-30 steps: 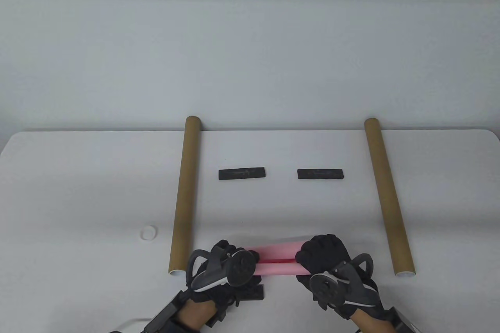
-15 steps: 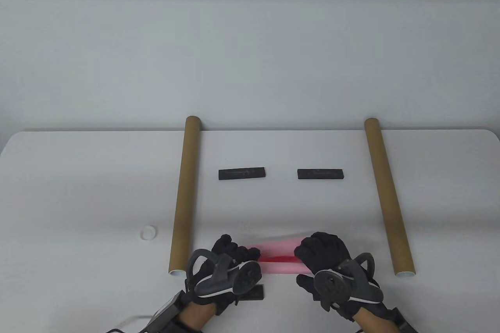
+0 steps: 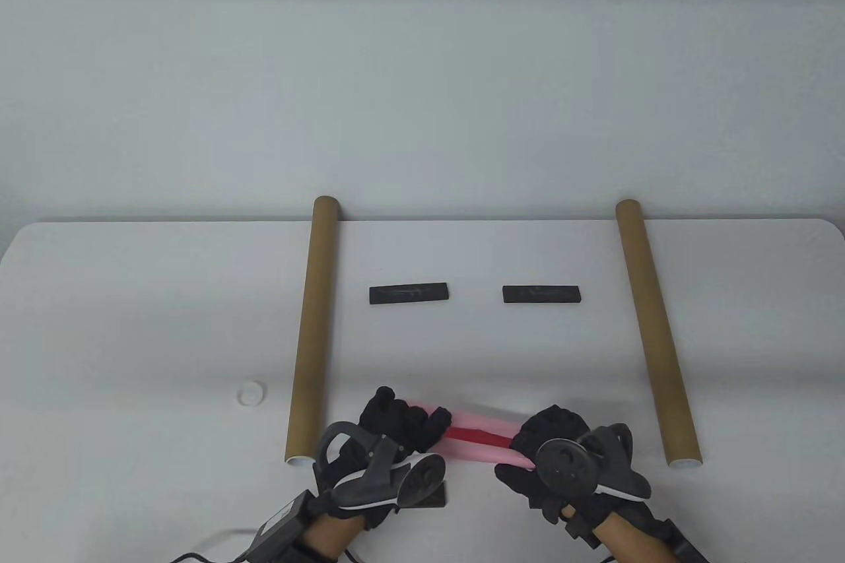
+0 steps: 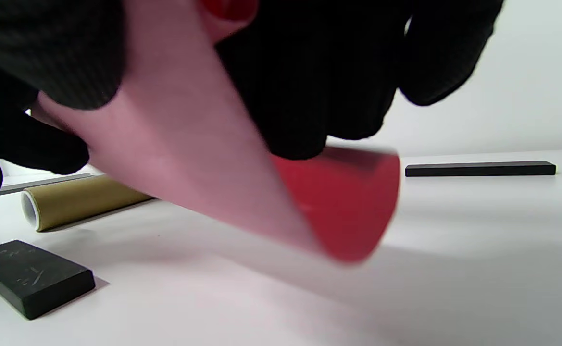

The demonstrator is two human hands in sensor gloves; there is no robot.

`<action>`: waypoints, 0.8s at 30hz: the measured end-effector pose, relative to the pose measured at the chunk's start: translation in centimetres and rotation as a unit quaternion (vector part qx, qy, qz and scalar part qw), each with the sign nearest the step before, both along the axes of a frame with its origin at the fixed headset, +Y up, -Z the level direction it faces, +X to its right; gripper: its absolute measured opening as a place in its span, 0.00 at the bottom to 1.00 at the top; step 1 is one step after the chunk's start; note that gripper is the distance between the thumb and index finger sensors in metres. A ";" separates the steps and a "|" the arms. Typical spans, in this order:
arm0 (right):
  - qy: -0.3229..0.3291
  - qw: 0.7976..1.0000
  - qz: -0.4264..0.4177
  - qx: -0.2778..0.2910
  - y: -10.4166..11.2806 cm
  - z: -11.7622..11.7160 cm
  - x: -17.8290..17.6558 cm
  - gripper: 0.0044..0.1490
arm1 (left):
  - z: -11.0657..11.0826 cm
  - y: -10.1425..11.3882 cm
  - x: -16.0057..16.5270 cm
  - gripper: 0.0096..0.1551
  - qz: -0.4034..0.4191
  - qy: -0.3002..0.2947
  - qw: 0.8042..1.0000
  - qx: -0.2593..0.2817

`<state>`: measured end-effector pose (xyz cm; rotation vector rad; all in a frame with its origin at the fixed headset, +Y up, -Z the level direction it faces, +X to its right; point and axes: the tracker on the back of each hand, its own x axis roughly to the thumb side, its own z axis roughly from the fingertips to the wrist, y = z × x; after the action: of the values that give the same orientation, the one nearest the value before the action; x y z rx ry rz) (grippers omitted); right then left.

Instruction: Roll up papers and store in mailing tubes

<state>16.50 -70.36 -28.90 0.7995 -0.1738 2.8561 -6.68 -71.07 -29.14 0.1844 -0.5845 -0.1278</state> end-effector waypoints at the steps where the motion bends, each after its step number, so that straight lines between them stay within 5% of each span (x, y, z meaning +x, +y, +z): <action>1: 0.000 1.000 0.004 0.008 0.0 0.1 0.0 0.38 | -0.1 0.0 0.0 0.37 0.007 0.002 1.000 -0.008; 5: 0.024 0.996 0.054 0.065 0.0 0.7 -0.4 0.47 | -0.7 -0.5 -0.6 0.33 0.038 0.009 0.997 -0.069; 8: 0.019 0.996 0.061 0.067 0.0 0.7 -0.6 0.37 | -0.9 -0.5 -1.0 0.32 0.055 0.011 0.994 -0.095; 12: 0.008 0.998 0.042 0.045 0.0 0.4 -0.4 0.30 | -0.6 -0.6 -0.8 0.38 0.033 0.010 0.997 -0.070; 18: 0.010 0.999 0.023 0.023 0.0 0.2 -0.1 0.33 | 0.2 0.3 0.0 0.41 0.003 -0.008 1.000 0.017; 24: 0.019 0.994 0.055 0.095 0.4 1.0 -0.2 0.45 | -0.3 -0.1 -0.5 0.34 0.041 -0.007 0.997 -0.062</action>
<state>16.32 -69.97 -27.91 0.9271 -0.4156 2.9575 -7.16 -71.18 -29.45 0.0888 -0.5962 -0.0111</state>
